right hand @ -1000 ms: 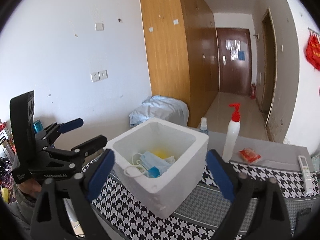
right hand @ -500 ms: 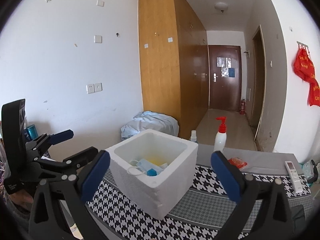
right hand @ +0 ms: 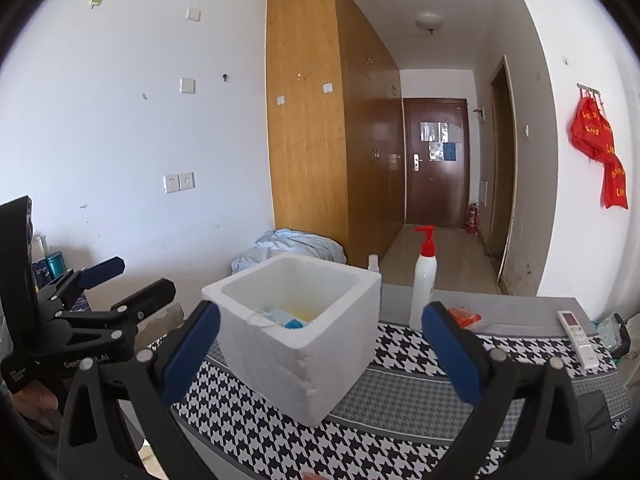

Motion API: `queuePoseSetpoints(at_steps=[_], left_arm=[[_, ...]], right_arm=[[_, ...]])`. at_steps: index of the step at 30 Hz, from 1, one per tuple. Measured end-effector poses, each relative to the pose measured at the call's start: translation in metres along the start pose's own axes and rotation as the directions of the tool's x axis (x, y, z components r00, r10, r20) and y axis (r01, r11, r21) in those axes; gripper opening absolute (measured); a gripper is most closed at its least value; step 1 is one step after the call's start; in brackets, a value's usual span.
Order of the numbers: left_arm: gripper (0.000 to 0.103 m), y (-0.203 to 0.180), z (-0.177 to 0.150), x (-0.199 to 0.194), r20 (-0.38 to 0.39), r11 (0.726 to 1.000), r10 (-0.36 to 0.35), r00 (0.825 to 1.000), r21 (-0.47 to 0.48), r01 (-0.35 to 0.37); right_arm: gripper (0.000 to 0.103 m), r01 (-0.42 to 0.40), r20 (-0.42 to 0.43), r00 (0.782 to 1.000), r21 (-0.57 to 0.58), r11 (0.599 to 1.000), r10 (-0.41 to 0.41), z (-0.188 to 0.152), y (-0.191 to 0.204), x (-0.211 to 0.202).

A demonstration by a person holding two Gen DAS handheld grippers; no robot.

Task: Organize soft objects

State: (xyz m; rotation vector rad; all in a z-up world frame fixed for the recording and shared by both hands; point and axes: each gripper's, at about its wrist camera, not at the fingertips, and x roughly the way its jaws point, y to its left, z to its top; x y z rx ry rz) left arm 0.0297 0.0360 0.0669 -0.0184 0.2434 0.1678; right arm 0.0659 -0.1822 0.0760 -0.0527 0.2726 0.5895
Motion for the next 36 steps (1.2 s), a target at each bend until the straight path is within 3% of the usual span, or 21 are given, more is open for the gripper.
queuePoseSetpoints(at_steps=[4, 10, 25, 28, 36], left_arm=[[0.102, -0.002, -0.009, -0.003, 0.012, 1.0, 0.022, 1.0, -0.02, -0.022], [0.102, -0.007, -0.018, -0.006, 0.018, 1.0, 0.001, 1.0, -0.009, -0.001], [0.102, -0.012, -0.035, -0.011, 0.024, 1.0, -0.022, 0.999, -0.013, 0.022], [0.102, -0.012, -0.041, -0.012, 0.028, 0.999, -0.03, 0.999, -0.014, 0.03], [0.102, -0.015, -0.051, -0.016, 0.035, 0.999, -0.033, 0.999, 0.012, 0.033]], right_arm=[[0.102, 0.001, 0.009, 1.0, 0.0, 1.0, -0.001, -0.008, 0.0, -0.001], [0.102, -0.037, 0.001, 0.999, 0.019, 0.999, 0.037, -0.017, -0.002, 0.0], [0.102, 0.065, 0.05, 0.996, 0.036, 0.997, -0.067, -0.044, -0.006, -0.016], [0.102, 0.055, 0.059, 0.997, 0.061, 0.997, -0.058, -0.05, -0.008, -0.018], [0.102, 0.113, 0.04, 0.992, 0.086, 0.99, -0.116, -0.065, -0.011, -0.018]])
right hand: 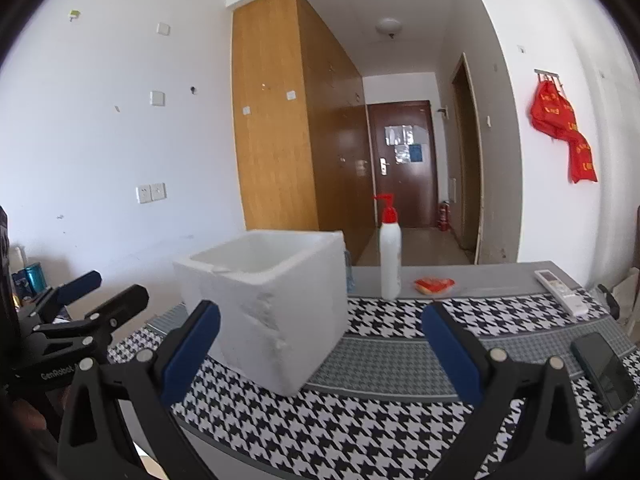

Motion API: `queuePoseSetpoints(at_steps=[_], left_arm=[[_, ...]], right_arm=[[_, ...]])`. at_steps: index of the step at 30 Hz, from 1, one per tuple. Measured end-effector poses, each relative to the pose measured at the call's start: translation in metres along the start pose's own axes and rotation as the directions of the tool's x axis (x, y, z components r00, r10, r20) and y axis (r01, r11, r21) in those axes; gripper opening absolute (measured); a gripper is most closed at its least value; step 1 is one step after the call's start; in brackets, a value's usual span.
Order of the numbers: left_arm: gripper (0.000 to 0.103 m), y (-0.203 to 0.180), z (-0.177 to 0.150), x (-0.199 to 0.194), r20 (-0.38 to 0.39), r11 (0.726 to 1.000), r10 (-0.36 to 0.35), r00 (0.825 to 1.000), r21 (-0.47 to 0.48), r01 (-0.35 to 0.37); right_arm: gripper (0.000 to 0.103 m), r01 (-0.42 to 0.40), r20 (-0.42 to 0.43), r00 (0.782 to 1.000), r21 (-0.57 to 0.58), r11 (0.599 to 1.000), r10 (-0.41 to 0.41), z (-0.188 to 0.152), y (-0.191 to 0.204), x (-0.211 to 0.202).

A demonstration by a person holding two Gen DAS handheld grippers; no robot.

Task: Organize soft objects

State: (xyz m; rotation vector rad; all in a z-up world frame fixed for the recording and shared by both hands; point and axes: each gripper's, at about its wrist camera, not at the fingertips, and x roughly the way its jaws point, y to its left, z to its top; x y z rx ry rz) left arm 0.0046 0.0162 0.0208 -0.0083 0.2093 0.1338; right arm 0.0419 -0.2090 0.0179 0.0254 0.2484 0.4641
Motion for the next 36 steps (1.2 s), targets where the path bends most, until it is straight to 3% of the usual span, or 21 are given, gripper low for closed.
queuePoseSetpoints(at_steps=[9, 36], left_arm=[[0.102, -0.004, -0.013, -0.003, 0.021, 1.0, -0.005, 1.0, 0.014, 0.005], [0.102, -0.005, -0.018, -0.003, -0.003, 1.0, -0.003, 1.0, 0.017, 0.003]], right_arm=[[0.102, 0.018, 0.006, 1.0, 0.001, 1.0, -0.018, -0.016, -0.001, -0.005], [0.102, 0.007, -0.015, 1.0, -0.024, 1.0, -0.007, -0.019, 0.004, -0.001]])
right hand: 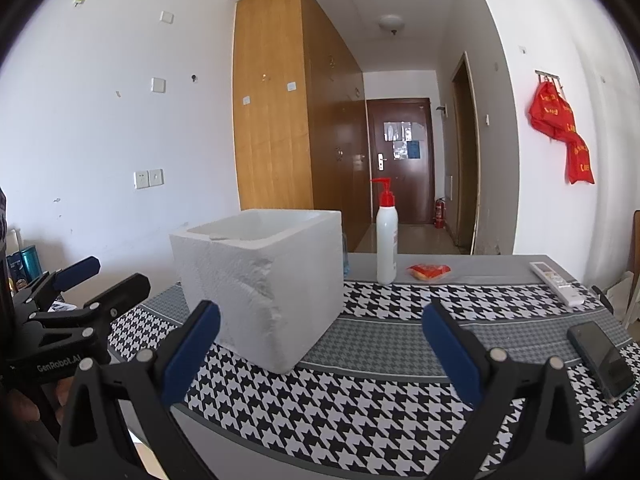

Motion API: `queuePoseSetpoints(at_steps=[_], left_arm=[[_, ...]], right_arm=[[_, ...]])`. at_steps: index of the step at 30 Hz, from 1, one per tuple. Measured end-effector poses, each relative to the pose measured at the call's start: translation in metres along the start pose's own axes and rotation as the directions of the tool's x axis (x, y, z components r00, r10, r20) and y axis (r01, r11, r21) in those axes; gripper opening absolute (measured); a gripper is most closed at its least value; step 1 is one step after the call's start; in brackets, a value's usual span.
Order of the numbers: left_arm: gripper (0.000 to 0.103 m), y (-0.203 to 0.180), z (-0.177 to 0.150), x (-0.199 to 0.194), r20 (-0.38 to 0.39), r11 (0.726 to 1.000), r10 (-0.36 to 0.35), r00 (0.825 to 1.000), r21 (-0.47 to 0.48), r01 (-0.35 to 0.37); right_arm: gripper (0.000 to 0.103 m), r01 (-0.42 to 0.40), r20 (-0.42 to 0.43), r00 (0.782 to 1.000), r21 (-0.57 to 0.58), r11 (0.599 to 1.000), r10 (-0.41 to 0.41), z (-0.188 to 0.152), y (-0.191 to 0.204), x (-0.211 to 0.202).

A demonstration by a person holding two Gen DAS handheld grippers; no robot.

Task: Organize soft objects

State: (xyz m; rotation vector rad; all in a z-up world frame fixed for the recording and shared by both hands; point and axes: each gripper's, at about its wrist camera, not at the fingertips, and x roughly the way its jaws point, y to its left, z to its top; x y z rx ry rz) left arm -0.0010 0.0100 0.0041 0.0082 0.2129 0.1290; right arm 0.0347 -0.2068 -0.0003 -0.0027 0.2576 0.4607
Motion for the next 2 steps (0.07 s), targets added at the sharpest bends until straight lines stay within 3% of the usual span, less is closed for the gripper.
queuePoseSetpoints(at_steps=[2], left_arm=[[0.102, 0.0007, 0.0002, -0.0001, -0.003, 1.0, -0.001, 1.0, -0.003, 0.001]], right_arm=[[0.102, -0.004, -0.002, 1.0, 0.005, 1.0, 0.004, -0.0002, -0.0004, 0.0005]])
